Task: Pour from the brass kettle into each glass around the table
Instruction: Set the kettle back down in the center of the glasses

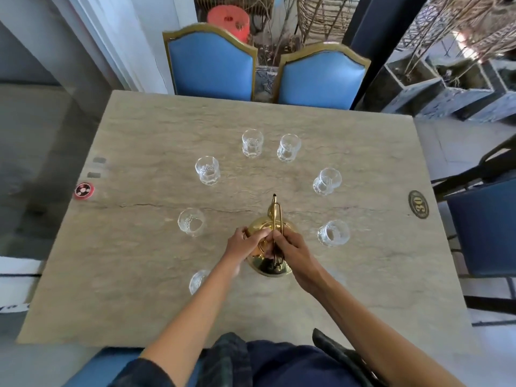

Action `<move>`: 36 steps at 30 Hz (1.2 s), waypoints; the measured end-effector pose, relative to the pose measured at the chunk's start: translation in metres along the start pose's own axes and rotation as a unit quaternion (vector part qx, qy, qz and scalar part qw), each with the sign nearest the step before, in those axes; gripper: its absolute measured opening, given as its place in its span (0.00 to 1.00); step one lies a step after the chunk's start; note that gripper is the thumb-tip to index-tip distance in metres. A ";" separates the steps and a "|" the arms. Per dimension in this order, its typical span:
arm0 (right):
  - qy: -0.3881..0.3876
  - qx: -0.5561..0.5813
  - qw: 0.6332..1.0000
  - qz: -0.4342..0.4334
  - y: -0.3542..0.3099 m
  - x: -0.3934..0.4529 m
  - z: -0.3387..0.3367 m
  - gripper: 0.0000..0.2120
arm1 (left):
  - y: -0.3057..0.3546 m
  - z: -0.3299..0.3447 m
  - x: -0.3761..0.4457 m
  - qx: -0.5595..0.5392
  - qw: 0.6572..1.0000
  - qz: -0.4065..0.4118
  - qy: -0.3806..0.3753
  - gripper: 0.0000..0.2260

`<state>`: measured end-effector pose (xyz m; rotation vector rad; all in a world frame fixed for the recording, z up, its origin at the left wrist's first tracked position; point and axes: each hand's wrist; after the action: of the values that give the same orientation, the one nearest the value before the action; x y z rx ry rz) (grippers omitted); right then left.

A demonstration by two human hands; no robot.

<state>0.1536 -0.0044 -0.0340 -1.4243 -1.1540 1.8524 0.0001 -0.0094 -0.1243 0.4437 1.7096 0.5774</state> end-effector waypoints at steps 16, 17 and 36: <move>0.013 0.015 1.000 -0.007 -0.014 0.077 0.005 0.13 | 0.047 -0.019 0.060 0.023 0.999 0.018 -0.014 0.31; 0.009 0.015 1.000 -0.006 -0.015 0.079 0.004 0.13 | 0.048 -0.019 0.063 0.025 0.999 0.018 -0.017 0.30; 0.001 0.015 1.000 -0.020 -0.007 0.095 0.003 0.13 | 0.054 -0.021 0.088 0.017 0.999 0.025 -0.022 0.17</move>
<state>0.1216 0.0750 -0.0748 -1.3760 -1.1424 1.8329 -0.0402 0.0816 -0.1579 0.5207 1.6711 0.5717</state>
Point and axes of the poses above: each hand's wrist, its own x-axis towards the middle knuckle, its own z-axis out of the palm, y = z × x, and after that the axes turned 1 degree about -z, right-handed
